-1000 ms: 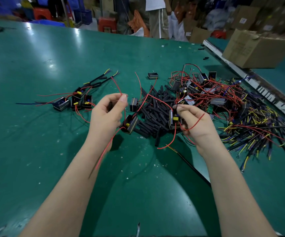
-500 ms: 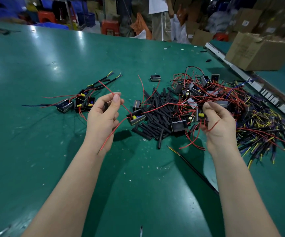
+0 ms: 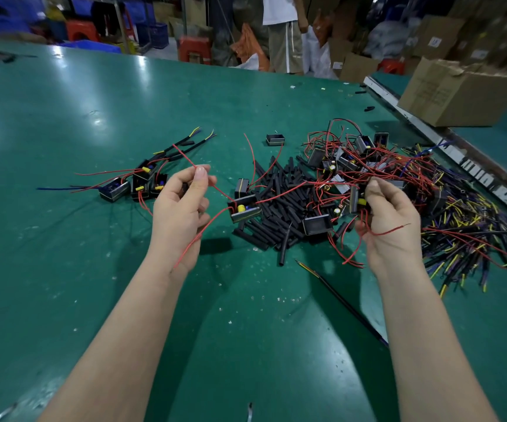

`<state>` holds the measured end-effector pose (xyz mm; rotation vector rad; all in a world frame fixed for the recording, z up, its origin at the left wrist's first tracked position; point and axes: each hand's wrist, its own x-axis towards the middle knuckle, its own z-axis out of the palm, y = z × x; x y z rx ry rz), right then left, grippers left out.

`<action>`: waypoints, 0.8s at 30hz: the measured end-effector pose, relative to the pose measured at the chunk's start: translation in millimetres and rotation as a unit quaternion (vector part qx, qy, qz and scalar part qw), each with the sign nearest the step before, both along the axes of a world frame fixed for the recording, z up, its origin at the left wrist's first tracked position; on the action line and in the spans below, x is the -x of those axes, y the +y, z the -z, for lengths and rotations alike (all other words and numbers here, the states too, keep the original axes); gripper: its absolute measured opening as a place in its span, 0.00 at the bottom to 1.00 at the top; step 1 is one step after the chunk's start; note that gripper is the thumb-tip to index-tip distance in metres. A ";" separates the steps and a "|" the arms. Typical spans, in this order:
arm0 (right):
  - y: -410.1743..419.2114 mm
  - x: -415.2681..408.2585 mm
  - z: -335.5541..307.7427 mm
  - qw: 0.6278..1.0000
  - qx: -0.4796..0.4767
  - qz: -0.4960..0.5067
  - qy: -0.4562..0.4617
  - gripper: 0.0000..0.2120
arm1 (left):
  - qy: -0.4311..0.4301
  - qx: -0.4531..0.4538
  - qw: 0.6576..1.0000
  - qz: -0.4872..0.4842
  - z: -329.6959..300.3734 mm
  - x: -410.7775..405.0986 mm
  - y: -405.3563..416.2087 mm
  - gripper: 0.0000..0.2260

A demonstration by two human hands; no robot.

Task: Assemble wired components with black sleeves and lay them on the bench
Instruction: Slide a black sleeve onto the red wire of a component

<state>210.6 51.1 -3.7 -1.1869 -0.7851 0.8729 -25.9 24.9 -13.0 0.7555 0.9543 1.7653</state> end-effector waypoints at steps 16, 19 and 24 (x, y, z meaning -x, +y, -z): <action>-0.5 -0.6 1.4 0.999 0.032 -0.037 -0.023 0.08 | 0.089 0.032 0.993 -0.069 6.1 -0.2 6.8 0.04; -3.7 6.4 2.3 0.992 0.037 -0.091 -0.077 0.08 | 0.205 0.006 0.972 -0.119 12.1 -2.1 6.7 0.11; -10.0 16.9 6.1 0.978 0.034 -0.179 -0.105 0.09 | 0.413 -0.031 0.890 -0.189 9.3 -5.1 -2.7 0.19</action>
